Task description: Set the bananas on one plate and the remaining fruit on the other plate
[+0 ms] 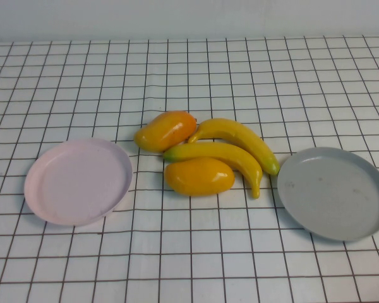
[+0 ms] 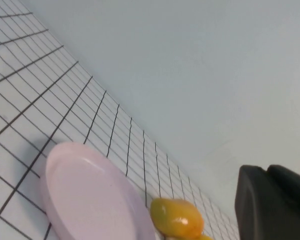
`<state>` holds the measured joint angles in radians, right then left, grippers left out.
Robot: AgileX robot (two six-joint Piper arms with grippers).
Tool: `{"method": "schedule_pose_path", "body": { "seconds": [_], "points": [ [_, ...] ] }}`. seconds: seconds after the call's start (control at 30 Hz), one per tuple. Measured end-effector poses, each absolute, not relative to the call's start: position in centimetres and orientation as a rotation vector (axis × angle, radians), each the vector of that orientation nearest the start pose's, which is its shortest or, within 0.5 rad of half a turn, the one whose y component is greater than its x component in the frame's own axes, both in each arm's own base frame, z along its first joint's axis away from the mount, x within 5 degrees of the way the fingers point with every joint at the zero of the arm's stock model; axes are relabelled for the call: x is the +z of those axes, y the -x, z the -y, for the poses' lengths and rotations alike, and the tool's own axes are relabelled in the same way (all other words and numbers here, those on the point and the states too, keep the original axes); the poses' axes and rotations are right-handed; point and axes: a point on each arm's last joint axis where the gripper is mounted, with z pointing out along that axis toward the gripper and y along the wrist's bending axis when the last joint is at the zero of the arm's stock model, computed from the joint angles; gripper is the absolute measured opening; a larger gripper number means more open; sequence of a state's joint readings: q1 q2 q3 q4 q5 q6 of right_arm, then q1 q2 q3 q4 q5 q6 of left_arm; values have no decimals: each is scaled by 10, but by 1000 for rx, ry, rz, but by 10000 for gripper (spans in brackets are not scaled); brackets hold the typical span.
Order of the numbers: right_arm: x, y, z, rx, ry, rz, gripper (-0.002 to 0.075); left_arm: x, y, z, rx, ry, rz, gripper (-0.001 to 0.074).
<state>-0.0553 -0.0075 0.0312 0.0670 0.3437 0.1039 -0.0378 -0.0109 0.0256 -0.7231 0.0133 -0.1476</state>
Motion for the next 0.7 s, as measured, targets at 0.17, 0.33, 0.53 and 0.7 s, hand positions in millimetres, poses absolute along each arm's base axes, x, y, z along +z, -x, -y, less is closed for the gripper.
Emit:
{"method": "schedule_pose_path", "body": {
  "seconds": [0.17, 0.33, 0.53, 0.7],
  "points": [
    [172, -54, 1, 99, -190, -1842, -15, 219, -52, 13, -692, 450, -1553, -2],
    [172, -54, 1, 99, -190, -1842, -15, 275, -52, 22, -501, 135, -1730, -2],
    [172, -54, 1, 99, -190, -1842, -15, 313, -93, 25, -263, -197, -2063, -2],
    [172, -54, 1, 99, -190, -1842, -15, 318, -141, 29, -195, -355, -2243, 43]
  ]
}}
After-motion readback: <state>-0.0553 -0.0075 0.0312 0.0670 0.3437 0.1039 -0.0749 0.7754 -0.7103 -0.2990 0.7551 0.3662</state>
